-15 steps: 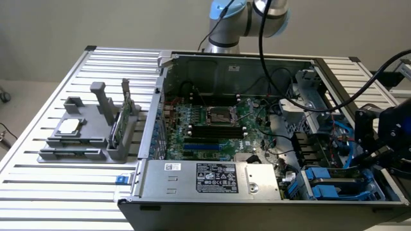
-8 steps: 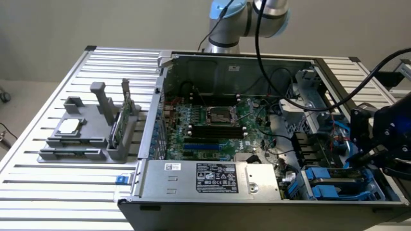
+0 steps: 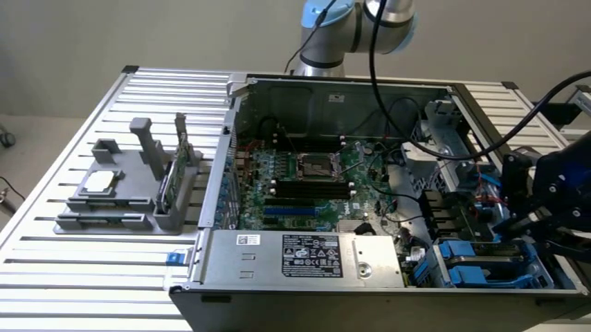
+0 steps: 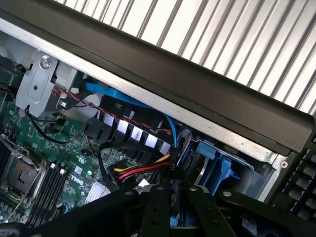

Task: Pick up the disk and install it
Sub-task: 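Insert the first disk wire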

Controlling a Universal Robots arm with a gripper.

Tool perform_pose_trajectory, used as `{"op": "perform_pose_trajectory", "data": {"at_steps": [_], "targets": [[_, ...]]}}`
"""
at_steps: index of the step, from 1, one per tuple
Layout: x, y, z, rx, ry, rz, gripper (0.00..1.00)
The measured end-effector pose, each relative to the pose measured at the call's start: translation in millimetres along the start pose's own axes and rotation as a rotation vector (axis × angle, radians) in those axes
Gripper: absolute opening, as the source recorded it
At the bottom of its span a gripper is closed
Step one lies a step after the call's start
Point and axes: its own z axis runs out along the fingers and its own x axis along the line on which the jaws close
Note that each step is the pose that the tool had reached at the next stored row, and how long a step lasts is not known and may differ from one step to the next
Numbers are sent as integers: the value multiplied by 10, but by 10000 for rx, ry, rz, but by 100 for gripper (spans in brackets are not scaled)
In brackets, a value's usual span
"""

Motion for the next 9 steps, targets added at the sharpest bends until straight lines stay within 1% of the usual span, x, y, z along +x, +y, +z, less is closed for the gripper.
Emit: {"op": "perform_pose_trajectory", "data": {"at_steps": [1, 3, 5, 6, 7, 9], "targets": [[0, 0, 0, 33, 18, 71, 17], [0, -1, 1, 81, 36, 207, 17], [-1, -1, 1, 123, 23, 343, 17], [-1, -1, 0, 147, -3, 416, 17], [-1, -1, 0, 173, -43, 483, 17], [-2, -1, 1, 230, -148, 614, 17]]}}
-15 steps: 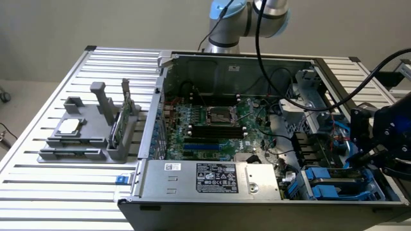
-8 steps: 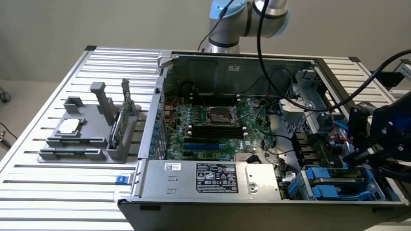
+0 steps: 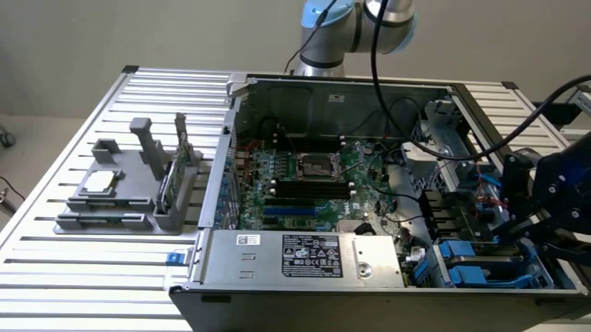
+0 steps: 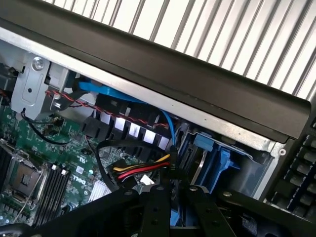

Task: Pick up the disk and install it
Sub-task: 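Insert the first disk wire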

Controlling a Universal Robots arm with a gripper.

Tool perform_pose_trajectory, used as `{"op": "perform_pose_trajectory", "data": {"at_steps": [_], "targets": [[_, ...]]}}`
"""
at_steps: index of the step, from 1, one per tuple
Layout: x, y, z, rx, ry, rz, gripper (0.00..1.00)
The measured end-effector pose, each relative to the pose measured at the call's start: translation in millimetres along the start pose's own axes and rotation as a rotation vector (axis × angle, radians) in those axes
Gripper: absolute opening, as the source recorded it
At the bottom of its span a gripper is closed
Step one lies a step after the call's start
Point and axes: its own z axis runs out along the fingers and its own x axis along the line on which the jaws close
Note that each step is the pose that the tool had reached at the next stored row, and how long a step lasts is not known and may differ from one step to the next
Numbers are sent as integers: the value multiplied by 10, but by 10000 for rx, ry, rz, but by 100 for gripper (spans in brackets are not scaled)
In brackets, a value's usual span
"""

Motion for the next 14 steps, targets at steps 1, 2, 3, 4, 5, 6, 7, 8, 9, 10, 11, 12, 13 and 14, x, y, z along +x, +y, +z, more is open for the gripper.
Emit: {"op": "perform_pose_trajectory", "data": {"at_steps": [1, 2, 3, 4, 5, 6, 7, 8, 9, 10, 11, 12, 13, 14], "targets": [[0, 0, -1, 17, -43, 76, 17], [-1, 0, 0, 26, -69, 164, 17], [-2, 1, 0, 35, -97, 261, 17], [-3, 2, 0, 48, -118, 353, 17], [-3, 2, 0, 61, -127, 449, 17], [-3, 2, -1, 73, -127, 550, 17], [-3, 2, -1, 87, -121, 653, 17], [-2, 2, -2, 105, -113, 756, 17], [-2, 2, -2, 123, -103, 859, 17], [-2, 2, -2, 152, -88, 963, 17], [-2, 3, -2, 184, -74, 1049, 17], [-3, 3, -1, 225, -61, 1122, 17], [-2, 3, -3, 279, -52, 1182, 17], [-2, 3, -3, 334, -45, 1237, 17]]}}
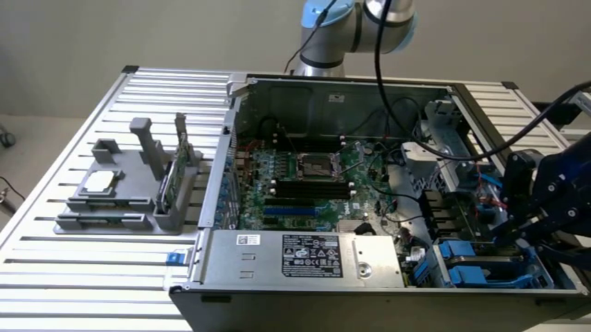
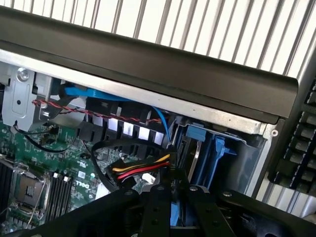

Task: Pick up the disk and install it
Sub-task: 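Insert the first disk wire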

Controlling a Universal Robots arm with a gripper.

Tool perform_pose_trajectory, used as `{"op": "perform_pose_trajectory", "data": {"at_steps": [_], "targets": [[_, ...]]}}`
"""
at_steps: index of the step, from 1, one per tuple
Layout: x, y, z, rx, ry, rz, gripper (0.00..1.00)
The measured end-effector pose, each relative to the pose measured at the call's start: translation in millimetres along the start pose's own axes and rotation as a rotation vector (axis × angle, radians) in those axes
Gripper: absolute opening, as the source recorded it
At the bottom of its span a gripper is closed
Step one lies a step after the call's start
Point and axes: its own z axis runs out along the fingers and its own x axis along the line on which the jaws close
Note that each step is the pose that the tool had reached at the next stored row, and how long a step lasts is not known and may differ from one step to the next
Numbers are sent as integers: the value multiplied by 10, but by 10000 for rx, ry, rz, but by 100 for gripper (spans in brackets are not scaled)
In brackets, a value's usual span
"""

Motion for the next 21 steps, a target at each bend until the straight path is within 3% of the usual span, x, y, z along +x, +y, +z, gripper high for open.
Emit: {"op": "perform_pose_trajectory", "data": {"at_steps": [3, 6, 12, 15, 21], "targets": [[-2, 11, -7, 208, -14, 87, 17], [-5, 32, -22, 370, -94, 135, 17], [30, 68, -49, 659, -442, 203, 17], [87, 96, -49, 730, -555, 222, 17], [167, 215, -39, 773, -647, 235, 17]]}}
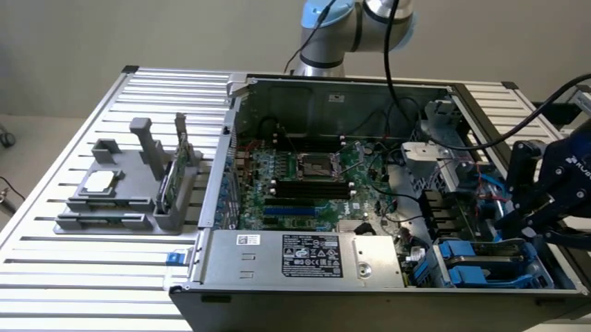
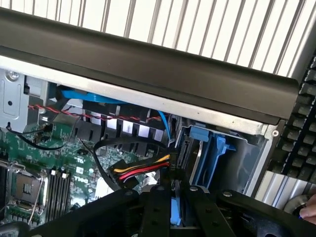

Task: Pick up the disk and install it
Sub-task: 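Insert the first disk wire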

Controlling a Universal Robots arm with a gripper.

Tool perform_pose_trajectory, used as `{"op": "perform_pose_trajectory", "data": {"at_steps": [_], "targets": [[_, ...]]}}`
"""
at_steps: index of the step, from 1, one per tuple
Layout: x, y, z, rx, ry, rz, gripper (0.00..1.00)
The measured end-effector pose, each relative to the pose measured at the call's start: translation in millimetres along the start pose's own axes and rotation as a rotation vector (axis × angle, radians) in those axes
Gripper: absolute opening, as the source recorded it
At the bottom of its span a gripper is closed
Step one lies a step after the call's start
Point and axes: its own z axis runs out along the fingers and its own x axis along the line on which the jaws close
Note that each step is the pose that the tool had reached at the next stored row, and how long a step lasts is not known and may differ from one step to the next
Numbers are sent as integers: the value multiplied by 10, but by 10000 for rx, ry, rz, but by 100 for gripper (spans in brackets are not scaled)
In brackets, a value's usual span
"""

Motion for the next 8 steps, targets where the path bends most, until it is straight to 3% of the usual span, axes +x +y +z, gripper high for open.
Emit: {"op": "perform_pose_trajectory", "data": {"at_steps": [5, 6, 8], "targets": [[2, 60, -1, 52, -29, 143, 17], [2, 61, 3, 83, -22, 191, 17], [1, 62, 8, 205, -10, 308, 17]]}}
